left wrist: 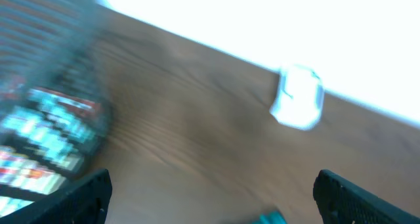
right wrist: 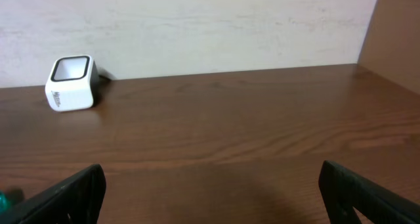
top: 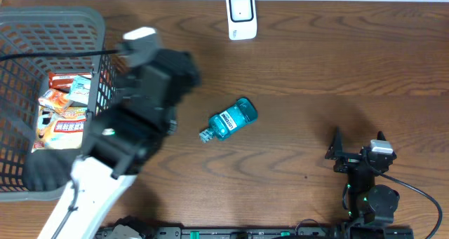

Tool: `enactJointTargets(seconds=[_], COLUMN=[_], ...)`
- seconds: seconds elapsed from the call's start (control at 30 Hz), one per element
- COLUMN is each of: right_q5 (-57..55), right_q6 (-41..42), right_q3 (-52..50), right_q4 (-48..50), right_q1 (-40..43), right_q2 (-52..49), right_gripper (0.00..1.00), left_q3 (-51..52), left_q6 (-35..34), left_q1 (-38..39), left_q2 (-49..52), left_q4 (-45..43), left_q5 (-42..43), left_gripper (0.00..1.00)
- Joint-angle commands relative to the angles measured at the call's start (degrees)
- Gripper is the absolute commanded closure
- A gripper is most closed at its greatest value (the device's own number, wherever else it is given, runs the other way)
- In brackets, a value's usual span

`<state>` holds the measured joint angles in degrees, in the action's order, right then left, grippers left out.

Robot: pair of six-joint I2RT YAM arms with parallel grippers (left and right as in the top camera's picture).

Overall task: Scan the item barcode
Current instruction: 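Release the bottle on the table and withdraw the left gripper, then reach into the basket and grasp the orange snack bag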

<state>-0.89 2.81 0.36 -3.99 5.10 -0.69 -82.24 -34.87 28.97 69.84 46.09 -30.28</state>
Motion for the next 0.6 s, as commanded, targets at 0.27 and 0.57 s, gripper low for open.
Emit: enactJointTargets(seconds=[0.27, 0.57], right_q5=[-0.26, -0.26], right_q6=[0.81, 0.81], right_q3=[-0.04, -0.04], right_q4=[-0.15, -0.15], right_q1=[-0.33, -0.33], right_q2=[0.13, 0.13], right_gripper=[0.01, 0.01], left_q3=[-1.79, -1.57], left_q6=[-7.08, -18.12], left_q1=[-35.74, -54.01], left_q2=[-4.09, 8.11], left_q4=[3.67, 14.51], left_q5=[10.64, 17.62], left_gripper=[0.02, 0.02])
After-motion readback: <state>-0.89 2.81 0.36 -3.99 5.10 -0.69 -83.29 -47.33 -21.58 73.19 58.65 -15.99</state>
